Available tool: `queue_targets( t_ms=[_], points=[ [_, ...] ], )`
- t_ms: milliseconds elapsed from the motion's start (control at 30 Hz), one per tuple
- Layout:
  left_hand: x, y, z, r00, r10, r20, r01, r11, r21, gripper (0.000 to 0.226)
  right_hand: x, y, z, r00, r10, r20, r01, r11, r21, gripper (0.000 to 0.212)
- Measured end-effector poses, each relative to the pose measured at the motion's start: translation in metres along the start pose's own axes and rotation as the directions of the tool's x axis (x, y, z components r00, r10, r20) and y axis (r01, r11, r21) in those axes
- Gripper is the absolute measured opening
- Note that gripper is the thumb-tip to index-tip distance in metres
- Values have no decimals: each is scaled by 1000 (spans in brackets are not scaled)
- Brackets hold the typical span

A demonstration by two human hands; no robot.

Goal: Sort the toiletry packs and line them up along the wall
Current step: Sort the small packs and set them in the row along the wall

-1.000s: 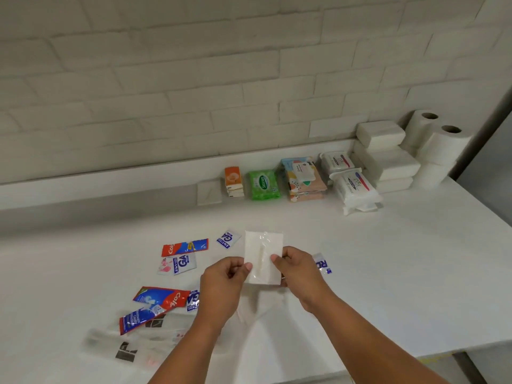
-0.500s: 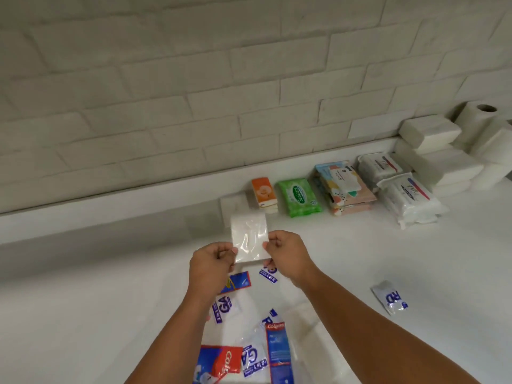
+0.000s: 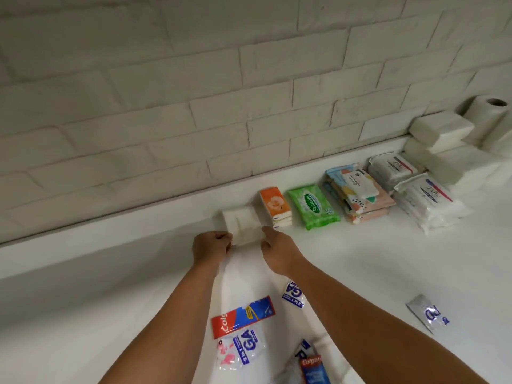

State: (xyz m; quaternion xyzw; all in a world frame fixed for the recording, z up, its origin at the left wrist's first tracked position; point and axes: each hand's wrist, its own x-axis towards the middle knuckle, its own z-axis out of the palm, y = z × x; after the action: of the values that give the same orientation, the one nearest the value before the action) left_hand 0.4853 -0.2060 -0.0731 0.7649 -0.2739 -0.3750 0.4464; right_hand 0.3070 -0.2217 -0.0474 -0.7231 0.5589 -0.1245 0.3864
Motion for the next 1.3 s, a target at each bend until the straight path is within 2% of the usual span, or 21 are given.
queue_targets(
  t_ms=[100, 233, 367, 600, 767, 967, 1100, 1167, 1300],
  points=[
    [7, -1, 6, 999, 40, -23, -36, 991, 131, 28, 4, 1, 2, 999, -4, 38, 5, 1000, -25, 48],
    [4, 4, 14, 990, 139, -26, -123, 937, 327, 14, 5, 1, -1, 997, -33, 71, 37, 997, -62, 48],
    [2, 5, 17, 981, 190, -22, -162, 885, 437, 17, 8, 2, -3, 997, -37, 71, 44, 995, -90, 48],
    [-11, 4, 12, 981, 195, -20, -166, 881, 443, 20, 3, 5, -2, 996, -60, 61, 64, 995, -78, 47],
    [-59, 10, 10, 956, 293, -21, -252, 854, 455, 26, -26, 17, -14, 995, -93, 38, 94, 995, -18, 48],
    [-157, 3, 28, 930, 367, -21, -353, 908, 225, 13, -89, 53, -38, 986, -165, -6, 165, 980, 108, 34],
    [-215, -8, 51, 920, 391, 4, -383, 900, 209, 12, -132, 88, -46, 980, -184, -78, 187, 982, 36, 36],
    [-243, -17, 63, 912, 405, 60, -409, 887, 213, 12, -155, 109, -51, 978, -185, -96, 187, 982, 6, 38],
    [-279, -43, 81, 882, 423, 208, -471, 804, 363, 16, -196, 144, -58, 953, -275, -130, 263, 960, -101, 32]
  ],
)
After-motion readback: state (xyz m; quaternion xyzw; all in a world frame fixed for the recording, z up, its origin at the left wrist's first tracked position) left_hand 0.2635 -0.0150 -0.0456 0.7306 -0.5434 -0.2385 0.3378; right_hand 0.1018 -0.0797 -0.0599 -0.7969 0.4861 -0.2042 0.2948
